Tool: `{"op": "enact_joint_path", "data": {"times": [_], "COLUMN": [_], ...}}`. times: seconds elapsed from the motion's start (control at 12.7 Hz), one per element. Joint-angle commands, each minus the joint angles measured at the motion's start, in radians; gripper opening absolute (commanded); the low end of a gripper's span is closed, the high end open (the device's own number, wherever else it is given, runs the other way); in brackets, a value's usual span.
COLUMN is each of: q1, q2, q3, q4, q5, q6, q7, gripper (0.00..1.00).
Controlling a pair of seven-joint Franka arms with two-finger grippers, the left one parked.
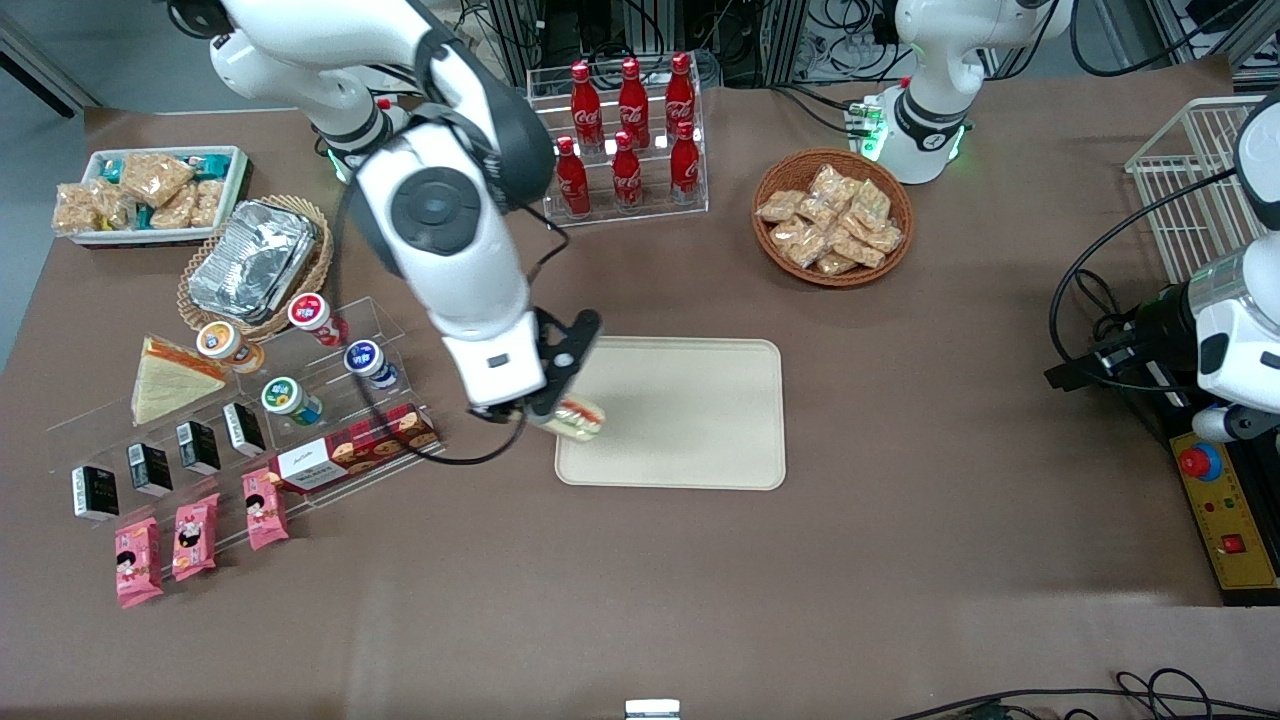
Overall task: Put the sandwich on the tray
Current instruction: 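Carry the held sandwich over the beige tray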
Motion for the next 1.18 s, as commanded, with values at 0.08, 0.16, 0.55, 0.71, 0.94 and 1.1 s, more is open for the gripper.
{"op": "enact_joint_path", "data": {"times": [0.08,0.16,0.55,0.71,0.94,1.1], "q1": [0.045,0.053,0.102,0.127,0.136,0.138], "q2": [0.086,0.112,0.250,0.285,0.325,0.342], "q3": [0.003,0.003,0.005,0.005,0.005,0.005], "q4": [0.013,0.012,0.009,0.009,0.007,0.007], "q5": [-0.015,-0.015,-0.018,-0.018,-0.017,-0.015], "q6": [0.102,0.126,0.250,0.279,0.290,0.302], "q7": [-0.061,-0.066,-0.074,-0.071,-0.068,-0.057], "gripper": [0.16,0.16,0.16,0.17,0.17,0.17]}}
